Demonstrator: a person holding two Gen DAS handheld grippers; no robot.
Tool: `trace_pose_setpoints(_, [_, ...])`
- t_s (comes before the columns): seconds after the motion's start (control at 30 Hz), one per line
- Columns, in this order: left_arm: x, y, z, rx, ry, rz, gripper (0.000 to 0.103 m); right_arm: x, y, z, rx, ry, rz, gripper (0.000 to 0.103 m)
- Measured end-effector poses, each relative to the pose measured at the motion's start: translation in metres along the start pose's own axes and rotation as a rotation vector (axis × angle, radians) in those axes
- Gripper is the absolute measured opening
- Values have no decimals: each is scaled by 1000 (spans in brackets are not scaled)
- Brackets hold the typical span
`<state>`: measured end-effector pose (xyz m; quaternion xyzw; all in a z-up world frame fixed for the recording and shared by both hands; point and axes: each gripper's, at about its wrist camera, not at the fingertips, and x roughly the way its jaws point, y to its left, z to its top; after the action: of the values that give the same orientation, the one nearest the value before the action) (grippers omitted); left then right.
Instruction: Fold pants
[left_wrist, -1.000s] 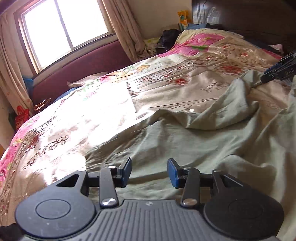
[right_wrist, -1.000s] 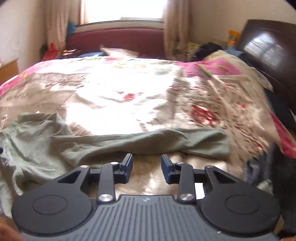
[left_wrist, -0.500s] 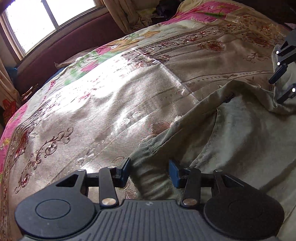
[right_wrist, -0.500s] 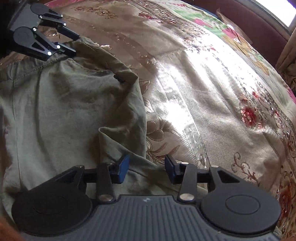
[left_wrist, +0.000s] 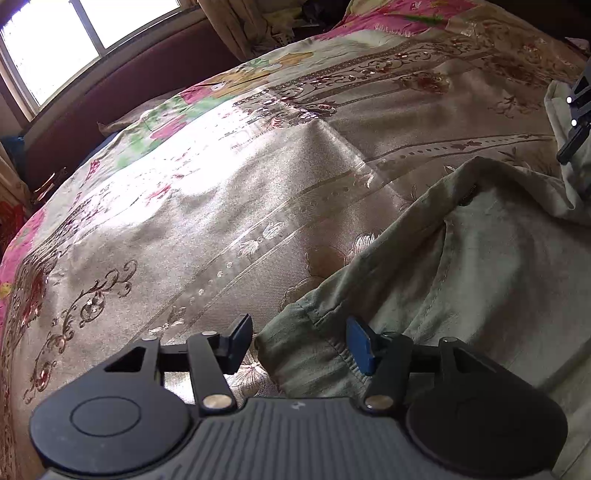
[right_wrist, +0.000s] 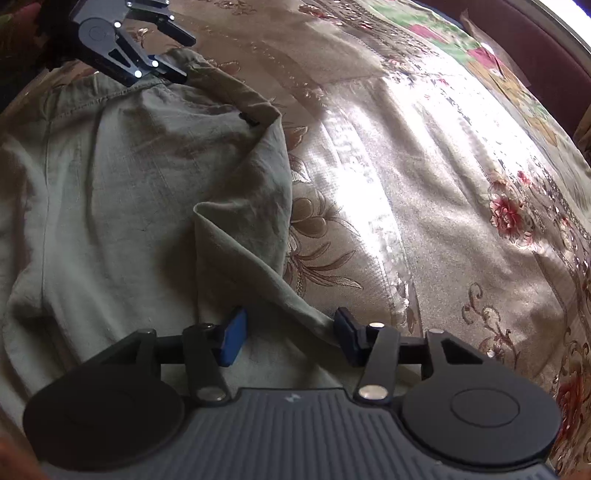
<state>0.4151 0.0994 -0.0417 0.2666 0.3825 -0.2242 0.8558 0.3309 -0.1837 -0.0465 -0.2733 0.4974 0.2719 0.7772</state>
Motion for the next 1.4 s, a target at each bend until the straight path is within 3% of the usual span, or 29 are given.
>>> trace_pose_setpoints(0.03, [-1,-1,1,2,4,-7,46,-2,-2,1,16,3,-4,16])
trace_pose_setpoints(0.07, [-2,-3,1,8,6,-5,38,-3,-4,1,26,8,-25,1])
trace_pose_setpoints(0.27, [-19,-17,0,68,-26,116,26,-34,-3,-6,56,-54,-190,0])
trace_pose_setpoints(0.47, [-99,-11,-9,2,-165,182,26,-120,-4,-28,178,-239,-324,0])
trace_pose_setpoints(0.7, [-218,-45,-64,-53,-296,236,20,-213,62,-88,213,-386,-364,0])
trace_pose_setpoints(0.9, [-270,-86,-122,-109,-281,173,20,-230,132,-138,216,-358,-302,0])
trace_pose_setpoints(1.0, [-263,-106,-135,-78,-265,155,21,-210,146,-153,261,-311,-249,0])
trace_pose_setpoints(1.1, [-239,-115,-122,-40,-254,140,24,-179,152,-157,263,-258,-240,0])
trace_pose_setpoints(1.27, [-194,-105,-78,-18,-275,47,48,-150,150,-157,246,-197,-217,1])
trace_pose_setpoints(1.4, [-130,-95,-37,60,-241,-9,59,-132,133,-161,285,-161,-196,1])
